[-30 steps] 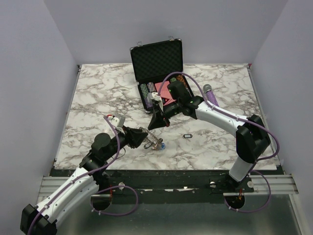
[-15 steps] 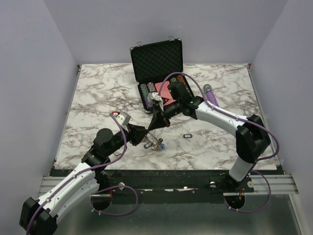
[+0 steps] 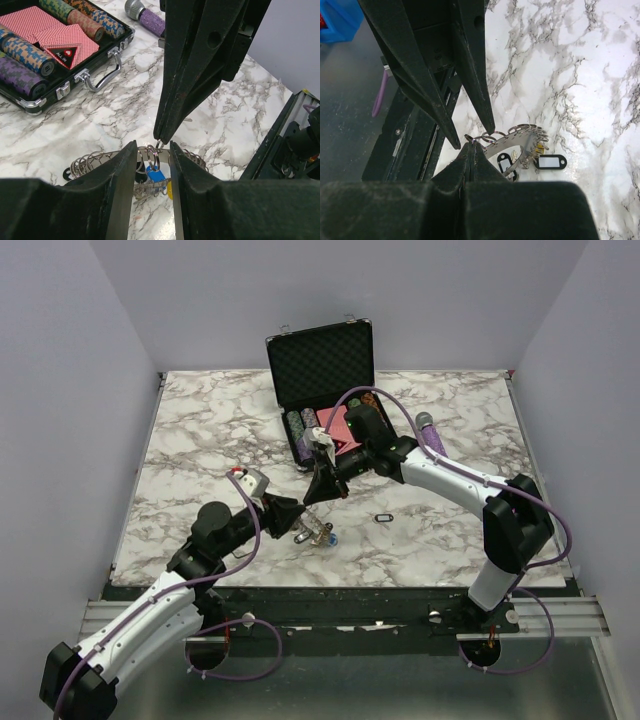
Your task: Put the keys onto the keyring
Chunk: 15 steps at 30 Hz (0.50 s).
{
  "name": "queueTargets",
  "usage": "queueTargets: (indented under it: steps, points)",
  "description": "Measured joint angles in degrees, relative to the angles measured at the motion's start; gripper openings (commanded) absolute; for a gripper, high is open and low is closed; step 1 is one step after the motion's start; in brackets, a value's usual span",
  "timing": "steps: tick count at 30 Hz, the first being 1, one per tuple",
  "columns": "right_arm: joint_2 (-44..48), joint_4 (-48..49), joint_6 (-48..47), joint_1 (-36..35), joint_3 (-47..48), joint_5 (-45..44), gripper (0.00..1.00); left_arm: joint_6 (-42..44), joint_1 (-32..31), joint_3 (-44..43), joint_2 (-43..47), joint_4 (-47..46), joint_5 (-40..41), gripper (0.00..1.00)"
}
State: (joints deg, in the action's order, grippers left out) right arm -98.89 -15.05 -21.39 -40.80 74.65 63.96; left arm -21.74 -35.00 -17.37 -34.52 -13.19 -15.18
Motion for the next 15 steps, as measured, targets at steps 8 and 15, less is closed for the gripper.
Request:
queueTargets:
  steps: [8,15]
  points:
    - [0.0,0.0,0.0,0.0,0.0,0.0,0.0,0.0,-0.9,0.0,0.6,0.9,0.5,0.43]
    - [0.0,0.0,0.2,0.0,0.0,0.0,0.0,-0.1,-2.4,0.0,2.3,4.1,2.8,0.43]
